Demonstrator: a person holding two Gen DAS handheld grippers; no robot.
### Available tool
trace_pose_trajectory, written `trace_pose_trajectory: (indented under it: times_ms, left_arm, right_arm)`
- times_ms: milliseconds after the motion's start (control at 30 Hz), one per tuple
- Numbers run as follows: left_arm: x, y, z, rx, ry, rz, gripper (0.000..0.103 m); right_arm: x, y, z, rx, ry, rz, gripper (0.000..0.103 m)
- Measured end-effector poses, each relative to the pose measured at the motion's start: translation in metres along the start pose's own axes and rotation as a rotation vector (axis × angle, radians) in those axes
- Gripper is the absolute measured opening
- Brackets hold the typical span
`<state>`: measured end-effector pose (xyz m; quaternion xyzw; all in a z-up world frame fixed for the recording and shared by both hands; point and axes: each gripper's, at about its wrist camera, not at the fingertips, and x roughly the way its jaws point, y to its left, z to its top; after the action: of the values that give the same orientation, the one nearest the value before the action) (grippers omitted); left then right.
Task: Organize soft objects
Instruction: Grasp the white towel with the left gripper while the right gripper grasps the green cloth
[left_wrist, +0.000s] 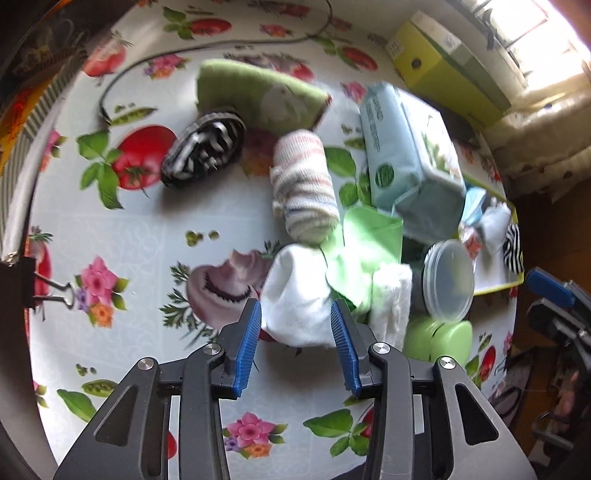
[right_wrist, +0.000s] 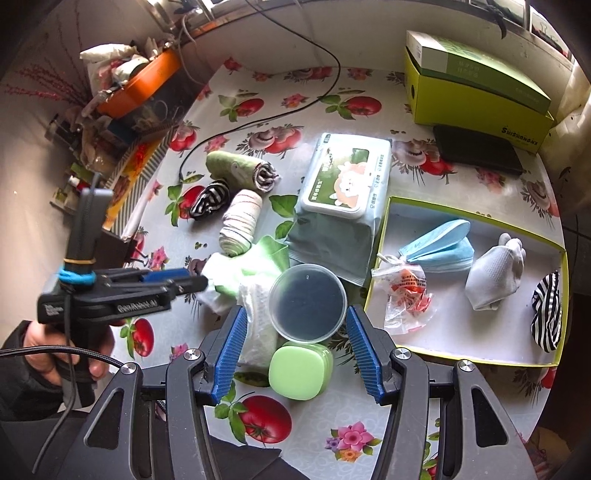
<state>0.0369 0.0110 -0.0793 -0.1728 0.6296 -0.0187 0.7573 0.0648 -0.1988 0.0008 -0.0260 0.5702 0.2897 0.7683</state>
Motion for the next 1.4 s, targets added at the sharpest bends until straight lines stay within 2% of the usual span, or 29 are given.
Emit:
trace_pose_trajectory:
  times_ms: [467, 533, 567, 667, 900, 1200, 1400]
  left_arm:
    - [0.035, -0.01, 0.006, 0.025, 0.056, 0.009, 0.041]
    - [0.034, -0.011, 0.004, 0.03, 0.032, 0.01, 0.035]
    - [0.034, -0.012, 0.003, 0.031, 0.024, -0.002, 0.023]
    - [0.028, -0.008, 0.0, 0.022, 0.008, -0.01, 0.018]
    - [0.007, 0.017, -0.005, -0.045, -0.041, -0.001, 0.016]
    - [-0.011, 0.055, -0.013, -0.147, -0.088, 0.028, 0.016]
    - [-0.018, 0.083, -0.02, -0.206, -0.102, 0.032, 0.017]
  right_arm:
    - [0.007, 0.008, 0.004, -0.019, 0.023, -0.003, 0.056]
    - [0.009, 0.011, 0.006, -0.03, 0.026, -0.004, 0.056]
    - [0.011, 0.014, 0.008, -0.038, 0.03, -0.003, 0.056]
    - [0.016, 0.021, 0.013, -0.063, 0.038, -0.001, 0.056]
    - [0.041, 0.048, 0.032, -0.162, 0.078, 0.024, 0.056]
    - [0.101, 0.091, 0.051, -0.296, 0.199, 0.059, 0.056]
    - [0.136, 0.102, 0.061, -0.302, 0.261, 0.05, 0.056]
